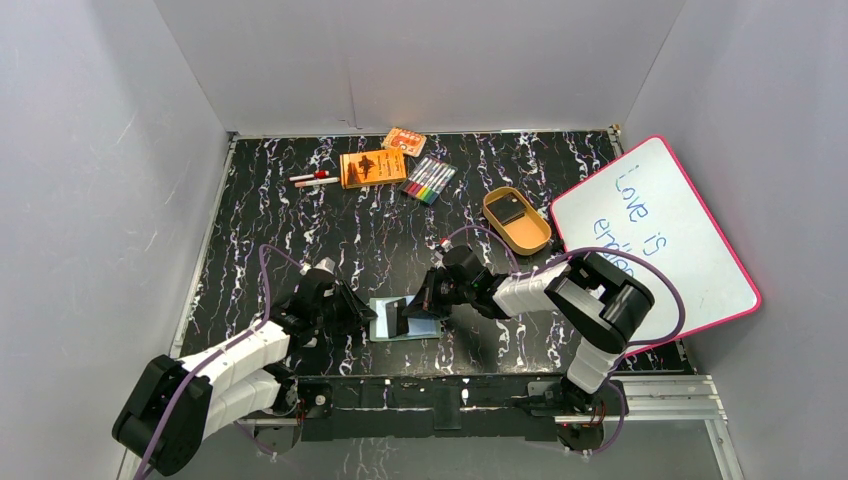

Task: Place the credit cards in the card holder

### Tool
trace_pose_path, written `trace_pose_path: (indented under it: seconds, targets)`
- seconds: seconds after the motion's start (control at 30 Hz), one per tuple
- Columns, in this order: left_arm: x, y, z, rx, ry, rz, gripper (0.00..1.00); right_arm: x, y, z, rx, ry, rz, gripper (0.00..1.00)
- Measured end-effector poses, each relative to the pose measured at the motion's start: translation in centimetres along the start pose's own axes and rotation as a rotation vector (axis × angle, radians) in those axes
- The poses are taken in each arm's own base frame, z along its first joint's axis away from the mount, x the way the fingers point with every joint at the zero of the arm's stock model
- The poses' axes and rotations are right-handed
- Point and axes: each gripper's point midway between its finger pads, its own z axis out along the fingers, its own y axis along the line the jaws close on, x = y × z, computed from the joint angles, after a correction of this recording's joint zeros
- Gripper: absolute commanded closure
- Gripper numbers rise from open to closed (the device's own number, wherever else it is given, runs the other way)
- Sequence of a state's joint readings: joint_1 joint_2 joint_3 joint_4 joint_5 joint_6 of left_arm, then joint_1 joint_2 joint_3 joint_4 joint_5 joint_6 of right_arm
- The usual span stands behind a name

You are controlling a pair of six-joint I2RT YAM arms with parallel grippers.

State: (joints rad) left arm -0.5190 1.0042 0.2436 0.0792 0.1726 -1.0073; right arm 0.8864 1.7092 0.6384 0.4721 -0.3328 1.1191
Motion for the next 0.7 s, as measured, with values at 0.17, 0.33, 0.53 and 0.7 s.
trace_pose_path:
  seconds: [0.17,0.33,0.53,0.7]
  targets:
    - [0.0,-0.02,0.0,0.001,0.0,0.0,0.78,-0.02,-0.02,0.1,0.005,-0.009,-0.002,1.0]
    - [0.0,-0.02,0.0,0.001,0.0,0.0,0.78,-0.2,-0.05,0.14,0.011,-0.025,-0.001,1.0]
    - [0.0,0.0,0.02,0.001,0.0,0.0,0.78,-0.36,-0.25,0.01,0.018,-0.047,-0.001,1.0]
    - [0.0,0.0,0.03,0.001,0.0,0.0,0.78,-0.55,-0.23,0.04,0.019,-0.057,0.001,1.0]
